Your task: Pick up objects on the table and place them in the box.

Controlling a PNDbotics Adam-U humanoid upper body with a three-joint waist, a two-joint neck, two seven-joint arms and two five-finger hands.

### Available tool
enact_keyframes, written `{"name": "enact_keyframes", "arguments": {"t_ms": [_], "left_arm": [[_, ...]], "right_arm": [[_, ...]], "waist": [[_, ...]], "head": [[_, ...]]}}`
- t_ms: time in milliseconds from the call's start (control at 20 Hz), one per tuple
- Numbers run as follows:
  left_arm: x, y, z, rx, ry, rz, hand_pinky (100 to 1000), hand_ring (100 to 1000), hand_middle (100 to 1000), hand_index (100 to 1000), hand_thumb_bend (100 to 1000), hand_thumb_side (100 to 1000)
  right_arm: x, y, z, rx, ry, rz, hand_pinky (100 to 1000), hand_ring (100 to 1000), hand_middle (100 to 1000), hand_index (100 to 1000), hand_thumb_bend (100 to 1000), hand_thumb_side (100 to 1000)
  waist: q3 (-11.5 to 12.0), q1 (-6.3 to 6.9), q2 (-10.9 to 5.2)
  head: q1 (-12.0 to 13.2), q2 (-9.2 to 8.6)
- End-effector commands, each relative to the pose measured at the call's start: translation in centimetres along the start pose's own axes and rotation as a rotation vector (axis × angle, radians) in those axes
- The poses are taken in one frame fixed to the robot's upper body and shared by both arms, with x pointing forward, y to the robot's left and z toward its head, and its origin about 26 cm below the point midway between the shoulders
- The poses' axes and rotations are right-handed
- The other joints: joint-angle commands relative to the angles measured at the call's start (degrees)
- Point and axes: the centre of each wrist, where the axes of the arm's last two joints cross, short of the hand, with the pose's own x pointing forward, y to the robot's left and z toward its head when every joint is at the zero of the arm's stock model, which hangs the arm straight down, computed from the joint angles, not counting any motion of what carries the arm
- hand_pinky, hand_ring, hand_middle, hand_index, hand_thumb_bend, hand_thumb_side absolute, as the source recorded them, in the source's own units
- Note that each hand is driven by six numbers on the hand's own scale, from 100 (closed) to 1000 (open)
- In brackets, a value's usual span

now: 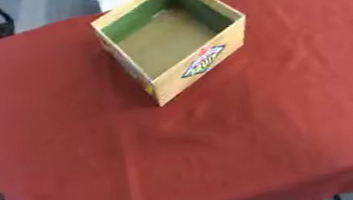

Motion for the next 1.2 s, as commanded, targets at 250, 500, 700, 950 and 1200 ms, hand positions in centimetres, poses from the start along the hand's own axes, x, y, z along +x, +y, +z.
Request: {"name": "enact_keyframes", "arguments": {"t_ms": [250,500,700,950,1200], "left_arm": [[-0.5,1.2,0.8,0.059,0.018,-0.025,411,471,517,718,266,200],[-0.8,3.2,1.4,0.140,0.006,-0.061,401,462,512,711,218,147],[-0.8,5.6,2.0,0.225,-0.024,-0.098,385,452,504,706,190,110],[-0.2,9.6,3.0,0.350,-0.077,-0.148,380,448,498,712,171,100],[1.2,13.3,4.0,0.402,-0.139,-0.191,384,450,502,716,140,100]], "right_arm": [[0.4,-0.8,-0.4,-0.011,-0.022,0.019,878,839,795,852,108,1000],[0.4,-0.8,-0.5,-0.010,-0.024,0.022,878,839,795,853,110,1000],[0.5,-0.8,-0.6,-0.009,-0.029,0.023,878,839,795,853,111,1000],[0.6,-0.8,-0.7,-0.004,-0.034,0.021,878,839,795,853,111,1000],[0.7,-0.7,-1.0,0.004,-0.044,0.017,878,840,795,854,113,1000]], "waist": [[0.2,-0.23,-0.69],[0.4,-0.14,-0.84],[0.4,-0.13,-0.86],[0.2,-0.07,-0.82],[-0.4,-0.11,-0.79]], "head": [[-0.1,0.40],[-0.3,0.40],[-0.2,0.40],[0.0,0.40],[1.0,0.40]]}}
